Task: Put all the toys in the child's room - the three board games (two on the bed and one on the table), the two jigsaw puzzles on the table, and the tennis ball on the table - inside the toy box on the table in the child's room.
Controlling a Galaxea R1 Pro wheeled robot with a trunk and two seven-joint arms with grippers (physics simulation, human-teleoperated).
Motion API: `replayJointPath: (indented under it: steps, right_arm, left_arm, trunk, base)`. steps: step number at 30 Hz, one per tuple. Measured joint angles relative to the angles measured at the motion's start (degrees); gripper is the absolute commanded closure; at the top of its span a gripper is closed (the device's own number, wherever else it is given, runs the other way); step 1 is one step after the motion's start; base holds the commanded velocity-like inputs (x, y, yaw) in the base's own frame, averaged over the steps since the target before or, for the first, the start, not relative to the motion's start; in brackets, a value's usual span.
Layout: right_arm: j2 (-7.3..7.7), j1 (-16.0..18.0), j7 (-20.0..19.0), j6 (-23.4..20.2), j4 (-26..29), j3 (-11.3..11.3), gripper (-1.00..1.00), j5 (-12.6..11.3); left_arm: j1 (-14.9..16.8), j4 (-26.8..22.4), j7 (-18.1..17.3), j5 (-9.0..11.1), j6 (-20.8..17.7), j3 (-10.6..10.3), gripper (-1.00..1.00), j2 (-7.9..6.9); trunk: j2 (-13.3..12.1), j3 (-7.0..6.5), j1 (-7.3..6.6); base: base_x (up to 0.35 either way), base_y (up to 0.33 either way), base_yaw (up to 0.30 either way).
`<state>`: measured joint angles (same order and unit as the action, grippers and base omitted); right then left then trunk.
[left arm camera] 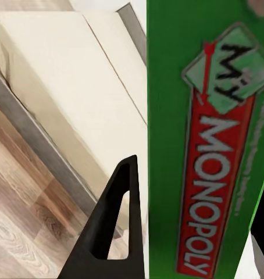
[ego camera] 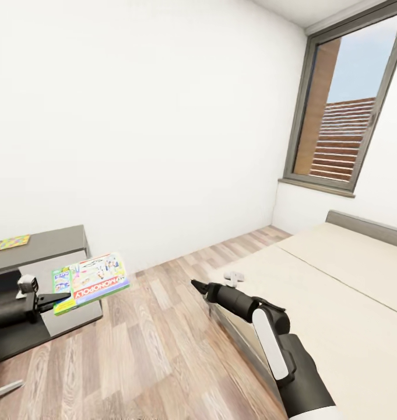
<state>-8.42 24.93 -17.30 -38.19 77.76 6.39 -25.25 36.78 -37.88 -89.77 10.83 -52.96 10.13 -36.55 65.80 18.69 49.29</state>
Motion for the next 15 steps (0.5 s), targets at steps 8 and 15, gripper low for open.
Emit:
replayJointPath:
  steps: [8,15]
  right_arm:
    - [0.01,0.0,0.0,0.0,-0.1,0.0,-1.0,0.0]
    - [0.0,0.0,0.0,0.0,-0.1,0.0,-1.0,0.0]
  left_arm:
    - [0.0,0.0,0.0,-0.1,-0.2,-0.2,1.0,0.05]
    - [0.0,0.0,0.0,-0.1,-0.2,-0.3,1.0,0.09]
  trunk:
    - [-3.2,-1.44,-1.76]
    - [-6.0,-2.7,-3.33]
  base:
    - [0.01,0.0,0.293]
    - [0.246,0.0,0.293]
